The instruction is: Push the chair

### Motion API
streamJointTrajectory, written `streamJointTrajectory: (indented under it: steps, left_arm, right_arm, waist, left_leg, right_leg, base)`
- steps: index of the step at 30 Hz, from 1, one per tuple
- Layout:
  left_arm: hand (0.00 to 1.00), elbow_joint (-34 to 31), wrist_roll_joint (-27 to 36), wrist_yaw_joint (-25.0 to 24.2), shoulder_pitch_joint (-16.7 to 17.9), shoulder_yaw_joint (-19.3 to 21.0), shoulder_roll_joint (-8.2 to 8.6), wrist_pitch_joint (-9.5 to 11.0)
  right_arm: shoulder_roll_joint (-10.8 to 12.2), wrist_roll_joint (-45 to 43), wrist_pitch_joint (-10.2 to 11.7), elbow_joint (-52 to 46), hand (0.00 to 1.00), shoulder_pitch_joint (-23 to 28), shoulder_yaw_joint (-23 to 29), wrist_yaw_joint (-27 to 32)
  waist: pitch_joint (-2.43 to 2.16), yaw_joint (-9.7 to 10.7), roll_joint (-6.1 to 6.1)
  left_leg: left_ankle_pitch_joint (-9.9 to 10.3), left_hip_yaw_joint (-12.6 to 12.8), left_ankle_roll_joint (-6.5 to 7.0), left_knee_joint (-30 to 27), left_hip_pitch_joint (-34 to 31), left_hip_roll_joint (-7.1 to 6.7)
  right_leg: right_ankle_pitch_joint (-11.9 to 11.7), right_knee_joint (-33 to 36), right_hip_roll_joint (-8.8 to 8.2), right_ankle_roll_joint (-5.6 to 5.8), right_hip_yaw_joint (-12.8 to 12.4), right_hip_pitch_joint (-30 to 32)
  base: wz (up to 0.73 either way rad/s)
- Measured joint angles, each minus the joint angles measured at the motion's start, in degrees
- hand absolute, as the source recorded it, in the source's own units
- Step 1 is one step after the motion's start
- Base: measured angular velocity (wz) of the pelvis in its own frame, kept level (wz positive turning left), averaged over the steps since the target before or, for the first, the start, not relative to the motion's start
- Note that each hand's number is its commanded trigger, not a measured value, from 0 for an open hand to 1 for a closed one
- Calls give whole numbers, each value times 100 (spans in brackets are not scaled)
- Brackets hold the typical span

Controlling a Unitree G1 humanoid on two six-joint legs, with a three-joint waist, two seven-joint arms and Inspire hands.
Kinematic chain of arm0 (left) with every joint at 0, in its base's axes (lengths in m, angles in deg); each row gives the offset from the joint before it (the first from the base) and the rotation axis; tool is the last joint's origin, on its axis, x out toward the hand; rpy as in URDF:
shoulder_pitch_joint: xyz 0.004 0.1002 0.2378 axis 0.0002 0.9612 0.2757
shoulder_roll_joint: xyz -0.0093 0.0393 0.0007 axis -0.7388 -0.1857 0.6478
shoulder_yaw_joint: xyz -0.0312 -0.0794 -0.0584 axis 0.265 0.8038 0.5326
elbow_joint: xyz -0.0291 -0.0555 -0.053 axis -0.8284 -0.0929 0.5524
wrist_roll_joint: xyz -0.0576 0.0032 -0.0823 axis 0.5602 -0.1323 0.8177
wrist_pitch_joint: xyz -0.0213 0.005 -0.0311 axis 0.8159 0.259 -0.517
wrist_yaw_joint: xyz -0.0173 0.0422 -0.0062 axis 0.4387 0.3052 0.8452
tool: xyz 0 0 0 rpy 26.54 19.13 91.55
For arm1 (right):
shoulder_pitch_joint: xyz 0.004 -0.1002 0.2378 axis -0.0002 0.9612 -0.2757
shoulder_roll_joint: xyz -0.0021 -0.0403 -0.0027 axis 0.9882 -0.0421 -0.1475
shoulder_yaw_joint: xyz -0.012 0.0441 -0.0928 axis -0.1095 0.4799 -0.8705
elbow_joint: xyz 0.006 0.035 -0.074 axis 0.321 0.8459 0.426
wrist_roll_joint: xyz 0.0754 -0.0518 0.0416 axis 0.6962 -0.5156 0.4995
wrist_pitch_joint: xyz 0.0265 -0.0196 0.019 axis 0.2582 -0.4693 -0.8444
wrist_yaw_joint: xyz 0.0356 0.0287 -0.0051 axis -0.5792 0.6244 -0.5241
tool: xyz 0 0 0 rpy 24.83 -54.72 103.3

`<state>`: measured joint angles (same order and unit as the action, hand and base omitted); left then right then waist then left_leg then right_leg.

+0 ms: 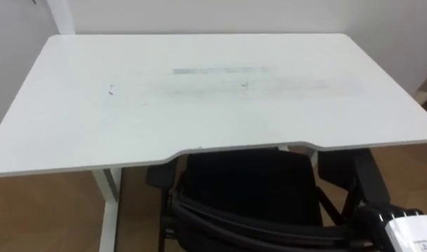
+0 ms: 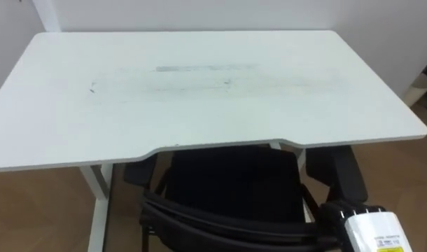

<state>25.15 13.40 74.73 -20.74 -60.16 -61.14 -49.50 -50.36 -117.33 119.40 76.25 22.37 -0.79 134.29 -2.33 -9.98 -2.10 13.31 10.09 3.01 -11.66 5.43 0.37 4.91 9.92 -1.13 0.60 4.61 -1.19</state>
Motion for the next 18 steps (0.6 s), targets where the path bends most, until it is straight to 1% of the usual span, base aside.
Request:
streamJointTrajectory:
  steps: [2, 3, 4, 5, 6, 7, 8, 9, 10, 11, 12, 13, 14, 15, 17, 18]
  left_arm:
    - [0, 390, 36, -333, 132, -251, 9, -51]
    - [0, 492, 37, -437, 158, -313, 7, -59]
    - [0, 737, 31, -670, 204, -479, -9, -99]
    - [0, 967, -67, -959, 249, -608, -14, -193]
    - [0, 1054, -143, -1095, 264, -647, -15, -239]
    - [0, 1172, -272, -1333, 283, -806, -18, -344]
    - [0, 1235, -370, -1453, 276, -947, -21, -388]
    - [0, 1345, -590, -1680, 283, -1226, -21, -477]
    - [0, 1359, -877, -1879, 232, -1430, -15, -573]
    - [0, 1352, -1054, -1980, 231, -1506, -8, -613]
    - [0, 1340, -1363, -2144, 201, -1631, 6, -702]
    - [0, 1297, -1658, -2263, 146, -1687, 24, -834]
    - [0, 1260, -1912, -2344, 38, -1782, 20, -944]
    - [0, 1235, -2039, -2364, -29, -1854, 20, -1008]
    - [0, 982, -2564, -2447, -276, -2129, 28, -1250]
    - [0, 898, -2660, -2456, -323, -2204, 28, -1288]
  right_arm:
    - [26, 49, -20, 128, 0, -66, -28, -26]
    - [25, 106, -20, 163, 0, -65, -41, -38]
    - [16, 259, -77, 190, 0, -64, -117, -81]
    - [12, 353, -182, 194, 0, -71, -192, -104]
    - [13, 436, -218, 215, 0, -70, -242, -107]
    - [9, 578, -304, 261, 0, -68, -328, -101]
    - [8, 702, -358, 277, 0, -67, -386, -101]
    - [35, 999, -450, 314, 0, -73, -498, -111]
    - [158, 1520, -479, 429, 0, -78, -603, -110]
    - [249, 1676, -535, 437, 0, -78, -617, -109]
    - [344, 1834, -711, 439, 0, -98, -632, -113]
    - [324, 2039, -865, 443, 0, -122, -709, -187]
    - [320, 2264, -1028, 443, 0, -133, -783, -227]
    - [319, 2327, -1110, 447, 0, -134, -794, -233]
    - [288, 2583, -1377, 452, 0, -164, -844, -302]
    - [285, 2644, -1437, 452, 0, -176, -845, -320]
  waist:
    - [-4, 5, 2]
    - [-4, 5, 3]
    - [-6, 10, -1]
    - [-9, 9, -8]
    - [-12, 15, -12]
    - [-19, 38, -23]
    - [-19, 66, -25]
    - [-19, 151, -25]
    - [-20, 181, -24]
    - [-22, 184, -22]
    - [-22, 184, -21]
    - [-29, 184, -8]
    - [-30, 193, -4]
    - [-32, 202, 0]
    - [-32, 250, 3]
    - [-32, 263, 10]
  left_leg:
    - [32, 25, 53, -14, 16, -26]
    - [36, 25, 61, -13, 30, -35]
    - [44, 21, 73, -13, 37, -61]
    - [54, 35, 91, -14, 37, -83]
    - [63, 97, 105, -19, 38, -74]
    - [86, 215, 141, -22, 38, -64]
    - [86, 234, 141, -21, 33, -67]
    - [85, 259, 140, -19, 15, -75]
    - [85, 338, 140, -3, 14, -76]
    - [85, 388, 140, 4, 15, -77]
    - [91, 511, 151, 6, 12, -74]
    - [109, 732, 180, 5, 16, -27]
    - [123, 953, 203, 3, 23, 38]
    - [126, 1065, 209, 2, 24, 64]
    - [180, 1363, 299, -5, 14, 93]
    - [196, 1389, 324, -5, 14, 88]
  right_leg:
    - [-60, -4, -46, 45, 55, -82]
    - [-69, -15, -54, 58, 72, -103]
    - [-80, -10, -67, 86, 75, -104]
    - [-100, -1, -85, 117, 81, -103]
    - [-104, 4, -99, 125, 92, -98]
    - [-109, 31, -167, 153, 193, -98]
    - [-114, 56, -198, 169, 240, -95]
    - [-143, 86, -271, 216, 387, -89]
    - [-184, 100, -328, 270, 519, -92]
    - [-206, 107, -358, 291, 575, -94]
    - [-238, 166, -398, 288, 698, -97]
    - [-283, 227, -431, 273, 830, -93]
    - [-285, 348, -421, 279, 919, -61]
    - [-275, 405, -419, 290, 994, -37]
    - [-202, 673, -408, 289, 1137, 78]
    - [-176, 725, -382, 283, 1155, 94]
  base:
    - [-2]
    - [8]
    - [7]
    - [7]
    - [16]
    - [23]
    - [42]
    - [49]
    - [45]
    - [29]
    - [10]
    - [10]
    - [10]
    - [12]
    - [11]
    - [5]
